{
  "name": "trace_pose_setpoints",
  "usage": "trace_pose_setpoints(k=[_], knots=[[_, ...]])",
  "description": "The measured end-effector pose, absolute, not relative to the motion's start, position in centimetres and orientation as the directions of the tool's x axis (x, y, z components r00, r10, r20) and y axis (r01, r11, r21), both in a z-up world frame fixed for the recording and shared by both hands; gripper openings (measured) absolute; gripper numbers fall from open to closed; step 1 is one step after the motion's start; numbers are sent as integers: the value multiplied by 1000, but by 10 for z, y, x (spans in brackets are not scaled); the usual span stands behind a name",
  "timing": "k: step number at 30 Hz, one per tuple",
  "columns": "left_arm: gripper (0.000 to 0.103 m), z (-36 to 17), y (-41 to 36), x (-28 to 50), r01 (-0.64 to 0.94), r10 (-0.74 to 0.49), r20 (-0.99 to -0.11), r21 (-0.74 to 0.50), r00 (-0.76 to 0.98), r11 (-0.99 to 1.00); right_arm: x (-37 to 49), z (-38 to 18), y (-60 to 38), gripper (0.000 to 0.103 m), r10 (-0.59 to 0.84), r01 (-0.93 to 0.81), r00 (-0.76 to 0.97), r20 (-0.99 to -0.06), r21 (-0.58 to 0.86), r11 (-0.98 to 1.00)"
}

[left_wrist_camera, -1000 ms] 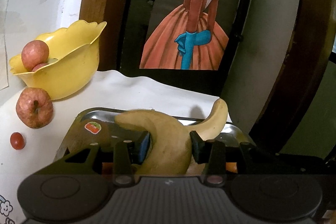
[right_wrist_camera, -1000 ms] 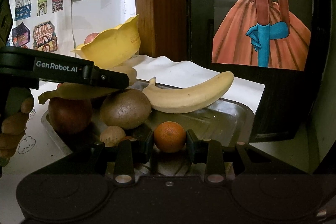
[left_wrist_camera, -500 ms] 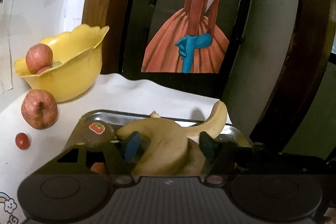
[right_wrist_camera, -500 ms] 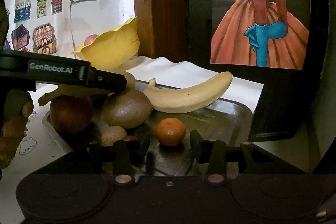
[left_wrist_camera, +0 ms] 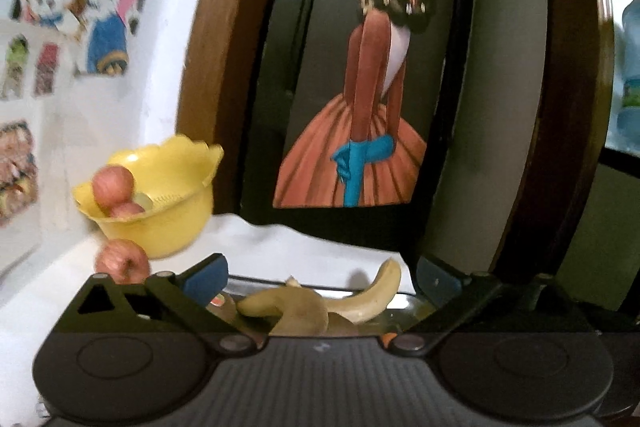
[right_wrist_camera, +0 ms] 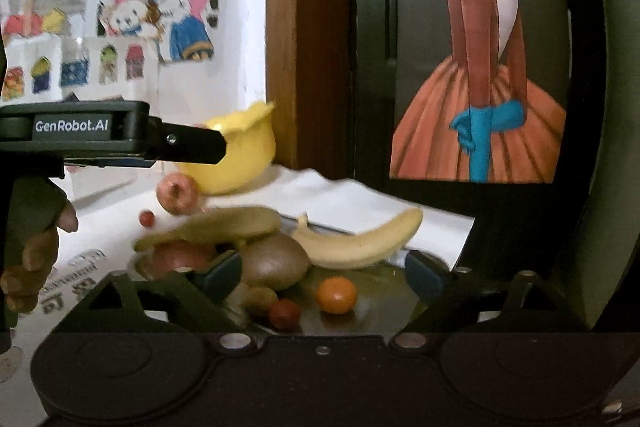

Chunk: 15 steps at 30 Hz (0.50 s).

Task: Organize fruits
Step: 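Open both tools to release the banana and orange in the tray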

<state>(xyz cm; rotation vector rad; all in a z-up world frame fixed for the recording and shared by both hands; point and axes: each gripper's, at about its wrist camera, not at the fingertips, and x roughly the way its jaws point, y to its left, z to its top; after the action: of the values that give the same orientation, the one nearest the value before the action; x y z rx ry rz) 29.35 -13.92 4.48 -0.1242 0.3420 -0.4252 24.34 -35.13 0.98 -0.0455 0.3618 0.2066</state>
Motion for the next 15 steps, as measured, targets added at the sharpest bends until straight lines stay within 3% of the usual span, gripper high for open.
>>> trace_pose_setpoints(k=[3, 15], knots=[[103, 59, -126, 272, 362, -402, -264, -187, 877, 913, 222, 24, -346, 102, 190, -208, 927, -324, -23, 978], [103, 86, -66, 169, 295, -327, -195, -177, 925, 939, 119, 54, -313, 102, 158, -179, 962, -224, -77, 981]])
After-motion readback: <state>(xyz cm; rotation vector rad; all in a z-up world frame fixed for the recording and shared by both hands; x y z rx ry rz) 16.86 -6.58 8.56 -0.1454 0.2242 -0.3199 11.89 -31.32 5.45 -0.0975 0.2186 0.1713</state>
